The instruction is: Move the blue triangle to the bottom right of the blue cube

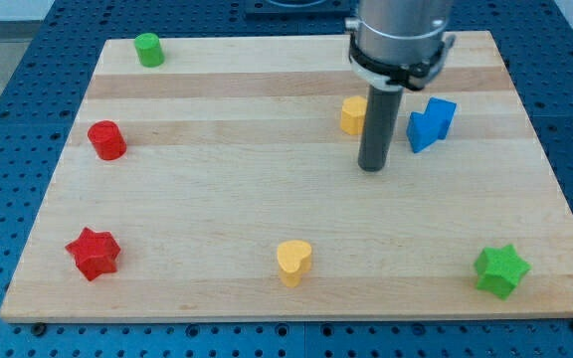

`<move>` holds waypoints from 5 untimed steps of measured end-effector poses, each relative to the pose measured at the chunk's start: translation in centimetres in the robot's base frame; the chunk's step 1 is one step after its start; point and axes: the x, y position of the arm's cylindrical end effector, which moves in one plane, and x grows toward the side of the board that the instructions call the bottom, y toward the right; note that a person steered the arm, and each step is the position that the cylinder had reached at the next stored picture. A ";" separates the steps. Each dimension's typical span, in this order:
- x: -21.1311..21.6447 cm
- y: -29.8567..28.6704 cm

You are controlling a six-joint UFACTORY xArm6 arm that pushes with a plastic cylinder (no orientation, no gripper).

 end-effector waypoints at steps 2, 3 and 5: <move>-2.4 0.7; -2.4 2.8; -2.3 7.6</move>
